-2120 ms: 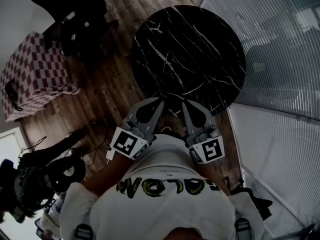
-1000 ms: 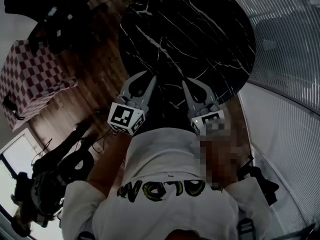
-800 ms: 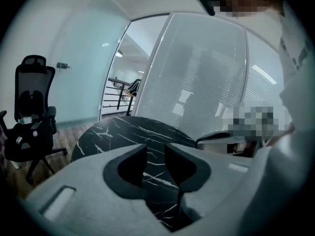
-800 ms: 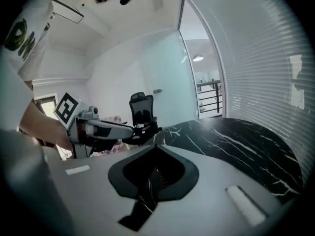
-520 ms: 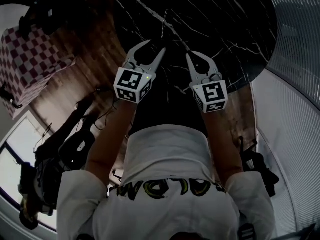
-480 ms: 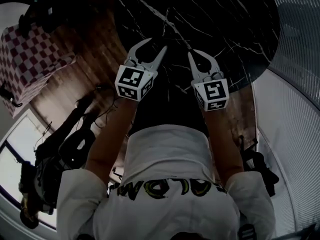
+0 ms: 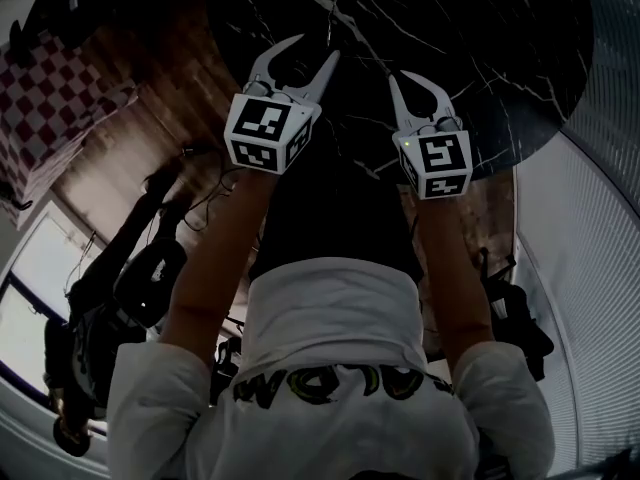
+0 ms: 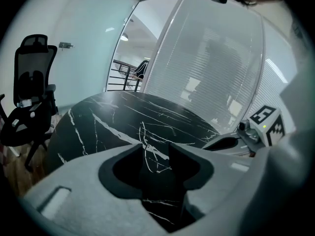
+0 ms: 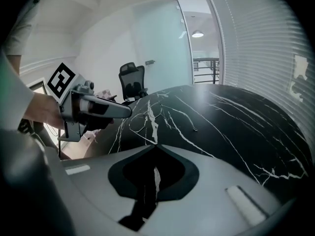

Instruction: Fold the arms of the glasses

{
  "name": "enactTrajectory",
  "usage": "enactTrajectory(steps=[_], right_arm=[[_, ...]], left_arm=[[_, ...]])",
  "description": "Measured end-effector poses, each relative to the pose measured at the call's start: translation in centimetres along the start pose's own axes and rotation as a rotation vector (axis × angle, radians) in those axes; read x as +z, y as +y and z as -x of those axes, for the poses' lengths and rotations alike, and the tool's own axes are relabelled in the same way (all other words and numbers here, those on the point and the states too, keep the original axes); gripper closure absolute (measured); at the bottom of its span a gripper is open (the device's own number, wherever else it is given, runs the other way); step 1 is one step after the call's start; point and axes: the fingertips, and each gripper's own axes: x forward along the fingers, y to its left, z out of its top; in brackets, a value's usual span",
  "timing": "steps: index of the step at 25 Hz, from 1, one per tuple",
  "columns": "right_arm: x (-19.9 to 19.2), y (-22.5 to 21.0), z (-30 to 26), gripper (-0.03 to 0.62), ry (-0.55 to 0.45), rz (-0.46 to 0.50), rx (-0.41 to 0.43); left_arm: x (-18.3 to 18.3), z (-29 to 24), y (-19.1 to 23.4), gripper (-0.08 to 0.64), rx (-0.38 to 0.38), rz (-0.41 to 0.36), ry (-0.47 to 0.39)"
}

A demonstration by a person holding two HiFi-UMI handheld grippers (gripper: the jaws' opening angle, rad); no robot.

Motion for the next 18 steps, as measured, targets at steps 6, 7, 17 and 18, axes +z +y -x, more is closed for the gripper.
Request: enactTrajectory(steps=[6,7,17,18], right_arm=[[-1.1,-0.4,-1.3,0.591,0.033,0.003,0.009],[-1.3,-0.4,-1.4,0.591,0.038,0.003,0.009],[-1.6,-1.4,-2.5,0.591,0.056,0.010,0.015],[-1.4,-1.5,-2.6,0.591,0.055,0.013,0.016]], left_arm=[[-0.1,-1.7,0.0,0.399,-0.010,-0.004,-0.001],[-0.2,-1.9,0.0,0.399,-0.014,0.002,-0.004],[-0.6,-2.8,-0.1,0.433,-0.025,0.022,-0.001],[-0.7,-2.9,-0.2,0.436,-0.026,0.021,-0.001]])
